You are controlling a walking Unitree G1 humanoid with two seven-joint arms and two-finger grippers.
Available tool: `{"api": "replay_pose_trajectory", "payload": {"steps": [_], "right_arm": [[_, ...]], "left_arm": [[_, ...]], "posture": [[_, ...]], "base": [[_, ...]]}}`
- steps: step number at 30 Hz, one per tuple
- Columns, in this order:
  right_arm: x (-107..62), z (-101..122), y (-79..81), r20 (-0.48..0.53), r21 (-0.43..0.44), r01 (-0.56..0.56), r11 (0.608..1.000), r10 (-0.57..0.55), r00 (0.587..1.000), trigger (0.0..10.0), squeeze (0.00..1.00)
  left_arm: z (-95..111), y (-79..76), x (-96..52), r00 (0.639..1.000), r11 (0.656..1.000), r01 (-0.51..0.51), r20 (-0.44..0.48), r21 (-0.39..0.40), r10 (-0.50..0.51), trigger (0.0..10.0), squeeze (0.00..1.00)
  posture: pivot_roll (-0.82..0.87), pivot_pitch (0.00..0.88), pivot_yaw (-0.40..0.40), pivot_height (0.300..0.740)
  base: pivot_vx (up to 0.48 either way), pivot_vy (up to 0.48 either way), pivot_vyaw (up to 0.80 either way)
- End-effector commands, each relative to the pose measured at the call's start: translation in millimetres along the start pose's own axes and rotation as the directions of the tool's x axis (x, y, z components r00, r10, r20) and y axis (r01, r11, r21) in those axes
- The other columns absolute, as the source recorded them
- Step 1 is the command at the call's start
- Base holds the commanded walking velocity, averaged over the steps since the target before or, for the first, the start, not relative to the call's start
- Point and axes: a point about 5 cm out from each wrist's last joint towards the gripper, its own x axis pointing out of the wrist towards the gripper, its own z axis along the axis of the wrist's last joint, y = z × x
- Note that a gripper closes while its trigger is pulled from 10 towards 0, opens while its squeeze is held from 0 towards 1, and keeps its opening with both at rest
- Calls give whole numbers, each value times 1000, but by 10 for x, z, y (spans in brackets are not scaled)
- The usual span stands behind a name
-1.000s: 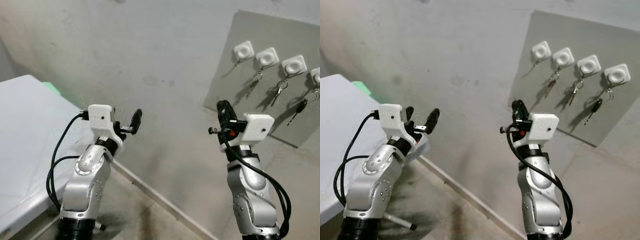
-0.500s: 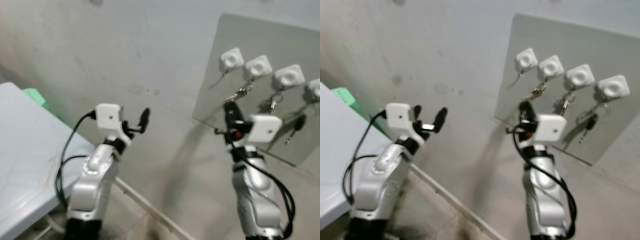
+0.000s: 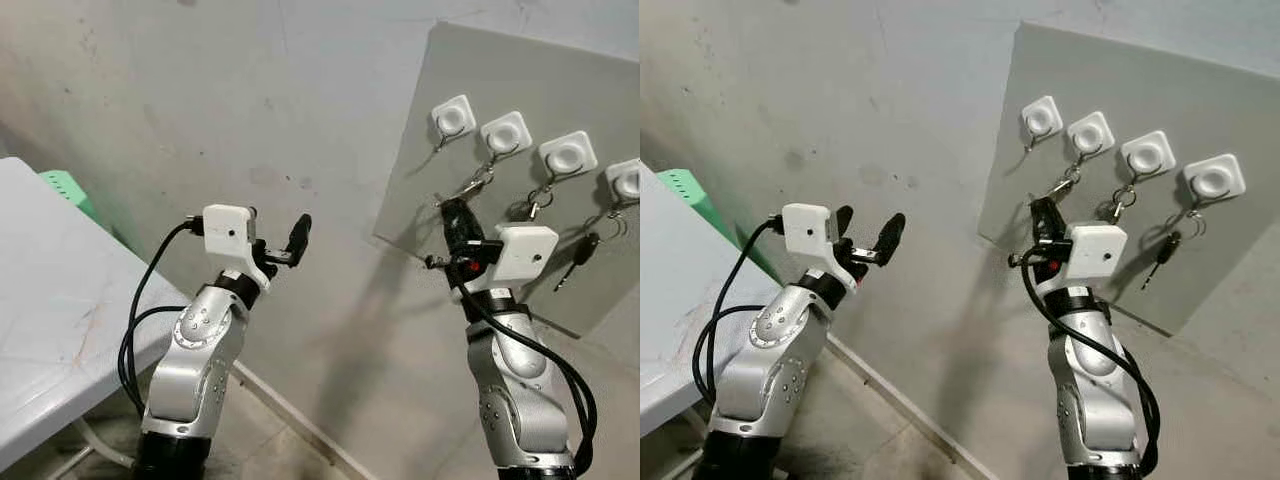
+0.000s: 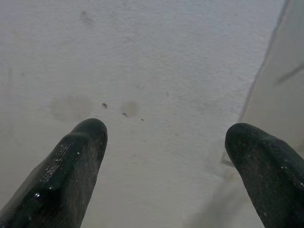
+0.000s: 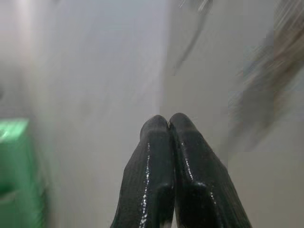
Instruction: Hang keys on a hook
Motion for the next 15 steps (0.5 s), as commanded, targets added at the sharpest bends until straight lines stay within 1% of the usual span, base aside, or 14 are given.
{"api": "replay_pose_trajectory", "payload": {"steps": [1,2,3,4,6,7,9,12,14,15], "right_arm": [[-31,-75,79,-45,-10,-73,997,73,996,10000,0],[-36,-63,103,-26,-27,-78,997,78,997,10000,0],[-29,-42,110,-9,-12,-74,997,74,997,10000,0],[-13,-2,114,18,22,-68,997,68,998,10000,0],[39,90,103,68,28,-52,998,50,996,10000,0],[81,167,85,110,35,-36,999,32,993,10000,0],[114,227,58,142,34,-17,999,12,990,10000,0],[142,280,28,168,23,-6,1000,2,986,10000,0],[188,321,-24,193,-7,18,1000,-16,981,10000,0],[204,331,-35,200,-9,21,1000,-19,980,10000,0]], "left_arm": [[25,-46,1,1000,1000,23,9,12,-24,10000,0],[22,-54,1,1000,1000,27,9,13,-28,10000,0],[23,-60,3,999,999,30,11,14,-30,10000,0],[29,-69,7,999,999,34,15,15,-35,10000,0],[43,-82,21,999,999,43,17,9,-43,10000,0],[57,-103,32,998,998,60,22,7,-61,10000,0],[60,-143,36,995,995,97,21,-13,-97,10000,0],[47,-206,35,990,990,138,7,-1,-138,10000,0],[42,-307,26,979,979,204,3,4,-204,10000,0],[46,-325,26,977,977,213,4,8,-213,10000,0]], "posture": [[22,7,-81,740],[22,7,-81,740],[22,7,-81,740],[22,6,-82,740],[22,6,-82,740],[21,4,-84,740],[20,5,-84,740],[19,3,-84,740],[18,5,-82,740],[18,5,-82,740]], "base": [[0,0,0],[0,0,0],[0,0,0],[0,0,0],[0,0,0],[0,0,0],[0,0,0],[0,0,0],[0,0,0],[0,0,0]]}}
